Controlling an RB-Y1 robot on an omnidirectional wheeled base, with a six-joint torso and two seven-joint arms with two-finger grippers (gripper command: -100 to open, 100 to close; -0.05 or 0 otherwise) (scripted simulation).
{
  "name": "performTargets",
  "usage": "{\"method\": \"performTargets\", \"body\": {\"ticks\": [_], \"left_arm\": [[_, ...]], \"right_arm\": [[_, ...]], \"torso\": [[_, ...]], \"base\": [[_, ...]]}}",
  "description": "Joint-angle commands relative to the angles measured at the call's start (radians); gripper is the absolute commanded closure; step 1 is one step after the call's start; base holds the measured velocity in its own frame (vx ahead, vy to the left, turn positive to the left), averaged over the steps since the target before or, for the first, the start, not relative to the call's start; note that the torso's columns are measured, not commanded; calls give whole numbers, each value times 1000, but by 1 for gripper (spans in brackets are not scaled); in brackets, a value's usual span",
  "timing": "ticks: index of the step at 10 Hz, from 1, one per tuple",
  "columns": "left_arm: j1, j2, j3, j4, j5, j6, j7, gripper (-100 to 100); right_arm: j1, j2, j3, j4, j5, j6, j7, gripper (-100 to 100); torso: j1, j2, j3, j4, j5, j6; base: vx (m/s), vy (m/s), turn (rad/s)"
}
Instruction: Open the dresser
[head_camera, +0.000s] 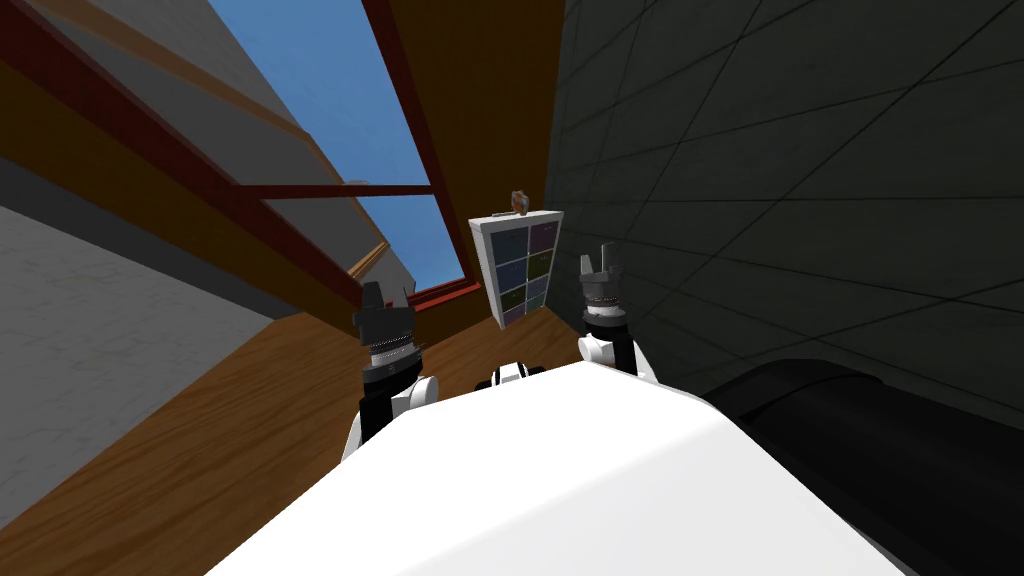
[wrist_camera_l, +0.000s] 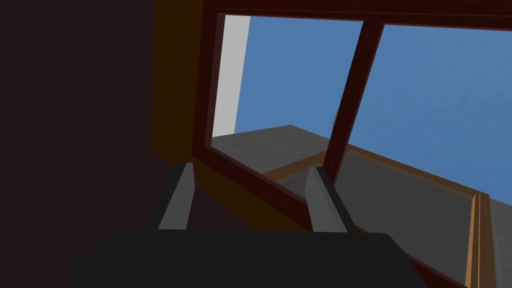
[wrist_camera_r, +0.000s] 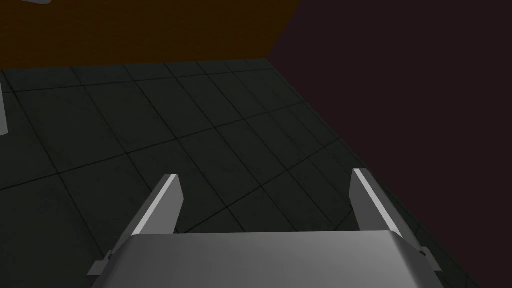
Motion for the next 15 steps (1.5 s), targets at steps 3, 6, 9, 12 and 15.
{"method": "performTargets", "body": {"ticks": [3, 6, 9, 12, 15], "left_arm": [[0, 0, 0, 0, 0, 0, 0, 0], [0, 0, 0, 0, 0, 0, 0, 0], [0, 0, 0, 0, 0, 0, 0, 0], [0, 0, 0, 0, 0, 0, 0, 0], [0, 0, 0, 0, 0, 0, 0, 0]], "right_arm": [[-17, -55, -3, 64, 42, -31, 125, -100], [-22, -63, -5, 85, 56, -41, 193, -100], [-35, -73, -9, 131, 87, -64, 281, -100], [-41, -76, -11, 155, 105, -77, 361, -100], [-55, -81, -15, 209, 141, -104, 446, -100]], "torso": [[-1, 3, 2, 1, 0, 0], [0, 2, 1, 1, 0, 0], [-1, 2, 1, 1, 0, 0], [1, 1, 1, 1, 0, 0], [-1, 2, 1, 1, 0, 0]], "base": [[61, 20, -33], [57, 27, -29], [63, 18, -36], [68, 33, -33], [75, 29, -46]]}}
